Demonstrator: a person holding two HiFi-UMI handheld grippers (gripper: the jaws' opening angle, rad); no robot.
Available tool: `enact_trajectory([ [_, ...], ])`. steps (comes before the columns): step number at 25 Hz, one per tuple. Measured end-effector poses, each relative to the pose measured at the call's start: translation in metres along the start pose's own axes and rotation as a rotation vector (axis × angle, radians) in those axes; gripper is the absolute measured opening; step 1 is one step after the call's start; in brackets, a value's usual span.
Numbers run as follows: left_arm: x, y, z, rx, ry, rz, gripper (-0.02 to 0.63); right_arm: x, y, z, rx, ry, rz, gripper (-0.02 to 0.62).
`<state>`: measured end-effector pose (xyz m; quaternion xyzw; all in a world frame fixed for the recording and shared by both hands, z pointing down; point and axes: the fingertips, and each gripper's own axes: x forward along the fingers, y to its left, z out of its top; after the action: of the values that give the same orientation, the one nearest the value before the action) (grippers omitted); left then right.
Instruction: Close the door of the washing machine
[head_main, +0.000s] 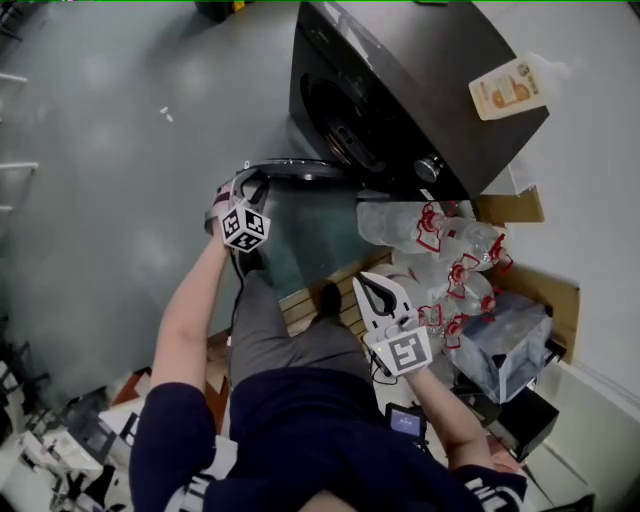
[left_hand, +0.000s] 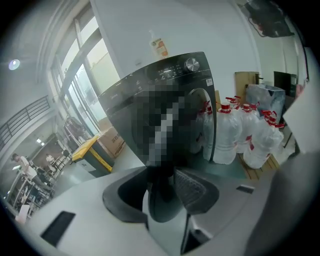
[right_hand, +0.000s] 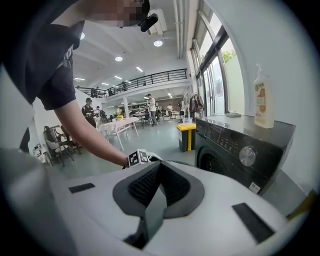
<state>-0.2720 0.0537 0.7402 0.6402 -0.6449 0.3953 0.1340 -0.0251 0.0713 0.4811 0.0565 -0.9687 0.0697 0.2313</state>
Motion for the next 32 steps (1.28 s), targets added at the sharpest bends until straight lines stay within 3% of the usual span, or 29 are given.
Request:
enact_trajectory([
  [8,0.04,0.034,0.02,0.07,-0.014,-0.105,0.176,0.065,0.009,0.056,0.027,-0.025,-0.117,0.02],
  [16,0.055,0.046,0.026,0.092,0.007,-0.13,0.176,0.071,0.007,0.063,0.064,0.002,-0.155,0.02],
  [32,0.09,0.066,0.054,0.158,0.065,-0.162,0.176,0.092,-0.063,0.071,0.091,-0.013,-0.059,0.02],
])
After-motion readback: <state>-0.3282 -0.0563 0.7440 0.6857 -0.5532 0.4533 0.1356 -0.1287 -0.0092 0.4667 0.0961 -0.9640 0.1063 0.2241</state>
